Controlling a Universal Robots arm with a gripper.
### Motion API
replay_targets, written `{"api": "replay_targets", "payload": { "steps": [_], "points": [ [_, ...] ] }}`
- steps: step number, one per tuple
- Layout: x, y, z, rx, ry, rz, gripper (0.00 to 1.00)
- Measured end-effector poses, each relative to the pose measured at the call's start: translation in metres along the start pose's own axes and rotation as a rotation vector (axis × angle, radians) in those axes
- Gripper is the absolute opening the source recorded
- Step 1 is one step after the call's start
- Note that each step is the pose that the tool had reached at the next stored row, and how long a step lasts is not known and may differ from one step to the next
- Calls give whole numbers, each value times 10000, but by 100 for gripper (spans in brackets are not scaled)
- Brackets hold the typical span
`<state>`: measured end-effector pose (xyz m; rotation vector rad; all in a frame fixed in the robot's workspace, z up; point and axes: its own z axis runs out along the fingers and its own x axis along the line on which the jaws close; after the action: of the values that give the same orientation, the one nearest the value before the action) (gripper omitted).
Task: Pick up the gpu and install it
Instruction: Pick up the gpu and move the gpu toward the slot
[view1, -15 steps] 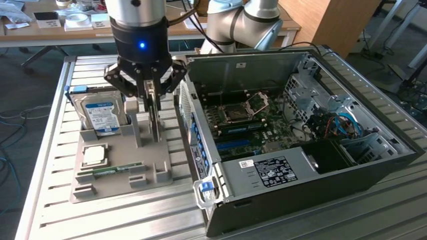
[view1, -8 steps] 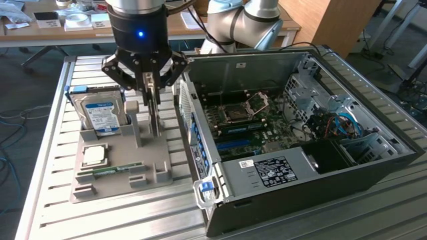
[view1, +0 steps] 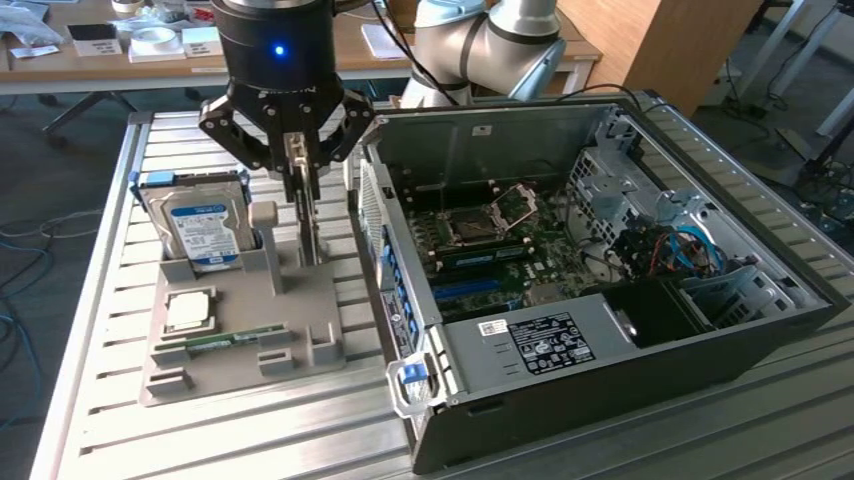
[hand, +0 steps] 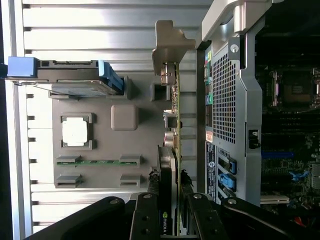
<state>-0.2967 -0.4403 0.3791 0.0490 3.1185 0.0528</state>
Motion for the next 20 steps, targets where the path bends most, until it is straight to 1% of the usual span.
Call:
{"api": "replay_targets", "payload": {
  "steps": [5, 8, 20],
  "points": [
    [0, 0, -2, 3, 3, 0, 27],
    [-1, 1, -29, 4, 4, 0, 27],
    [-6, 9, -274, 3, 2, 0, 27]
  ]
}}
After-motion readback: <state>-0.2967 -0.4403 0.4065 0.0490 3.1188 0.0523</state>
